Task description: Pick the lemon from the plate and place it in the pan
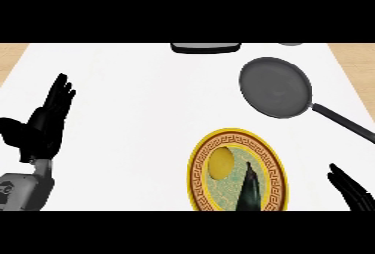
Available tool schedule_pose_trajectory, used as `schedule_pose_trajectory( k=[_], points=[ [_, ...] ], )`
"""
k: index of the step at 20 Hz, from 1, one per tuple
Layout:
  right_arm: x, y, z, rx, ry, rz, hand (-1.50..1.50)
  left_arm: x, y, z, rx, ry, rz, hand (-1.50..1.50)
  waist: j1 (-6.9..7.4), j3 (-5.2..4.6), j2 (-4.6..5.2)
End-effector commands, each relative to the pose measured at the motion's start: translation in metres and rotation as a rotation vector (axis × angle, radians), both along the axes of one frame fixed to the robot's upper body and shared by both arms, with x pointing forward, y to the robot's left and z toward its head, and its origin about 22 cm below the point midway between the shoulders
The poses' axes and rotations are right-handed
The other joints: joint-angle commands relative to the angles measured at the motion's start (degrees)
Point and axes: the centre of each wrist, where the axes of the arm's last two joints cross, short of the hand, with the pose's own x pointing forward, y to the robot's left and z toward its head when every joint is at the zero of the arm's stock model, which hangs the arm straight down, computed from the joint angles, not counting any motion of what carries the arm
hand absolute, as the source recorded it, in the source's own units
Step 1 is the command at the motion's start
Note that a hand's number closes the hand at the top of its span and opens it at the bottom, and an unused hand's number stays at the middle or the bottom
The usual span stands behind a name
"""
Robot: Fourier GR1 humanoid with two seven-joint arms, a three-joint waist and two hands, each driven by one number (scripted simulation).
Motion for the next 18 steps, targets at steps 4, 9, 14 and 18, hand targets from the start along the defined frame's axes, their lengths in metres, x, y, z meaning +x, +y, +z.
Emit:
schedule_pose_trajectory(
  k=[4,9,14,18],
  points=[
    [-0.011,0.027,0.079,-0.118,0.030,-0.077,-1.50,0.008,-0.015,0.013,0.012,-0.015,-0.022,0.00,2.08,0.05,0.45],
    [0.012,0.038,0.091,-0.169,0.042,-0.092,-1.50,0.008,-0.009,-0.012,0.009,0.001,-0.030,0.00,2.33,0.04,0.54],
    [0.036,0.075,0.101,-0.129,0.122,0.027,-1.50,0.014,-0.024,-0.003,0.004,0.001,-0.057,0.00,2.66,0.18,0.44],
    [0.033,0.105,0.100,-0.107,0.148,0.082,-1.50,0.010,-0.016,0.006,0.004,-0.004,-0.032,0.00,2.09,0.27,0.21]
  ],
)
